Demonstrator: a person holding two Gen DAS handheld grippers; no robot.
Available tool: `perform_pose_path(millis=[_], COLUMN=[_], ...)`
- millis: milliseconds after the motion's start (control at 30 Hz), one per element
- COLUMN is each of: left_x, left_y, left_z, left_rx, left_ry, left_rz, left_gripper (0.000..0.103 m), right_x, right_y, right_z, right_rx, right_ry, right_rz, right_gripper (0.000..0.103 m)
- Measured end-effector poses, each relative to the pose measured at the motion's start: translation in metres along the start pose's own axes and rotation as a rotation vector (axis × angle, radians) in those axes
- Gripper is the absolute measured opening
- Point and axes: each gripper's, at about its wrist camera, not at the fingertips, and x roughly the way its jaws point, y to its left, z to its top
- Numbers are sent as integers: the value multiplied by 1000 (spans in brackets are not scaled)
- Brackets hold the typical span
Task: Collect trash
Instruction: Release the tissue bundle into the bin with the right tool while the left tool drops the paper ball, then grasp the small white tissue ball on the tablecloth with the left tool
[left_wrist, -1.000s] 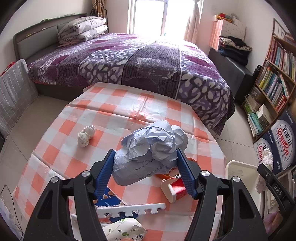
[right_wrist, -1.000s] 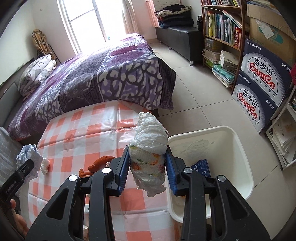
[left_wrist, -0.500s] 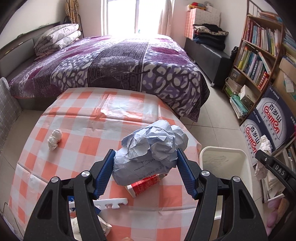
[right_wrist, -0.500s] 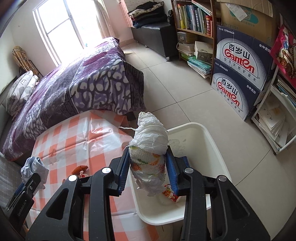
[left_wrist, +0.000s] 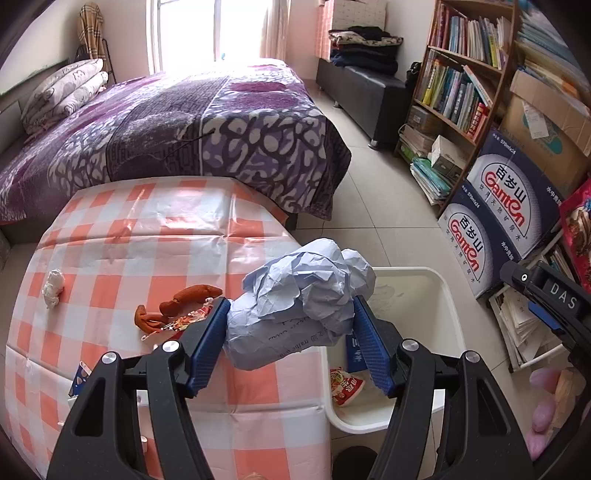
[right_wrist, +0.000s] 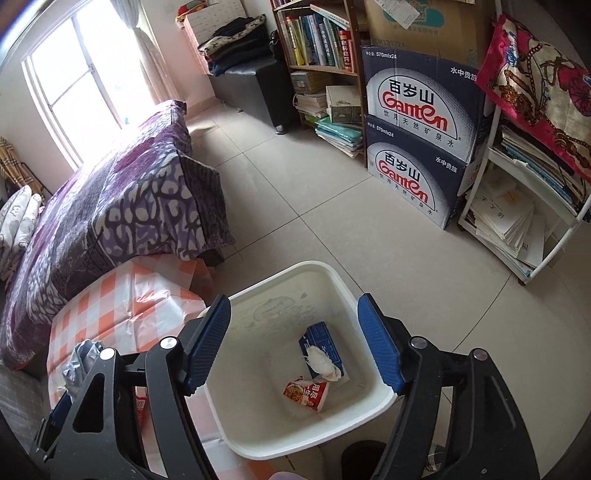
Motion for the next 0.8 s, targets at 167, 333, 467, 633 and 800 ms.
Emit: perform_pose_path(millis=[167, 333, 467, 633, 800], left_x=[8, 15, 19, 18, 15], left_y=[-28, -50, -63, -71, -65], left_z=[-5, -10, -13, -12, -10], left_rx=[32, 61, 68, 66, 61], left_ry=[27, 52, 83, 108, 97], left_rz=[-44, -87, -157, -255, -242], left_gripper=[65, 65, 66, 73, 75], right_x=[-2, -2, -2, -3, -4], right_y=[-28, -48, -58, -63, -59], right_z=[9, 17, 20, 20, 19], right_rx=[86, 154, 189, 214, 209], right_ry=[-3, 7, 9, 5, 0], right_rz=[-13, -11, -10, -14, -14], right_gripper=[75, 77, 78, 79, 81])
